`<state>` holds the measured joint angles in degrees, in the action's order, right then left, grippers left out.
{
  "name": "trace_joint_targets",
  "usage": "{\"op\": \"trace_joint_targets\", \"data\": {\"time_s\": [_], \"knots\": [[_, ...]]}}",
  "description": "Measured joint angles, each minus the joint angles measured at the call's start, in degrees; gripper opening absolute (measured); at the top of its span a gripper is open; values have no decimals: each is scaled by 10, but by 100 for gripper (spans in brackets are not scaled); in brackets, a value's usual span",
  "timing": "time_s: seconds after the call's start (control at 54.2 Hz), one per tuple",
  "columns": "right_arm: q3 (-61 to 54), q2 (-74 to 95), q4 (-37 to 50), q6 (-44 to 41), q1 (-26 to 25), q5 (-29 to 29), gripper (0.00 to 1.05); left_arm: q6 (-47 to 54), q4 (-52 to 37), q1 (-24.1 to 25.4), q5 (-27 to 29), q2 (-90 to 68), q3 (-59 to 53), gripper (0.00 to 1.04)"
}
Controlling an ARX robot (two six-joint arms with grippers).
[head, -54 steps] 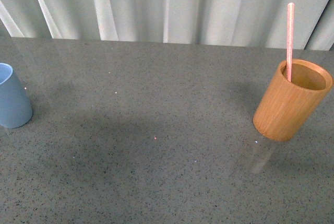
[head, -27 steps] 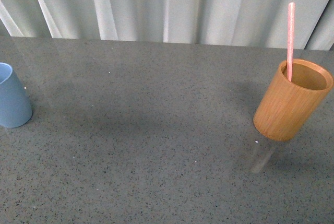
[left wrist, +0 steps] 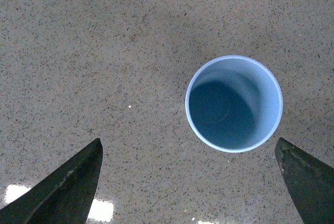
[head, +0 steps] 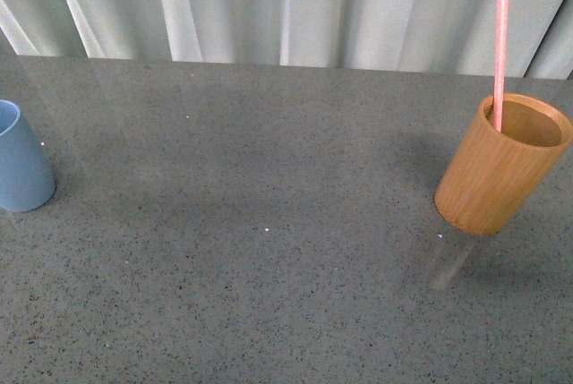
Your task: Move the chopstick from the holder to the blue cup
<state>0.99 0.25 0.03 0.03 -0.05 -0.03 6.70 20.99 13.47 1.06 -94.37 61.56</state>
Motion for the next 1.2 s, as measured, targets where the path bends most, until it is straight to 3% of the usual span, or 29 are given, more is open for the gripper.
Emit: {"op": "trace_joint_targets", "data": {"time_s": [0.498,1.199], "knots": [[0,0,0,0,0,0,95,8,-19,-26,46,-68,24,98],[0,0,0,0,0,0,95,3,-1,5,48,-158,82,98]]}}
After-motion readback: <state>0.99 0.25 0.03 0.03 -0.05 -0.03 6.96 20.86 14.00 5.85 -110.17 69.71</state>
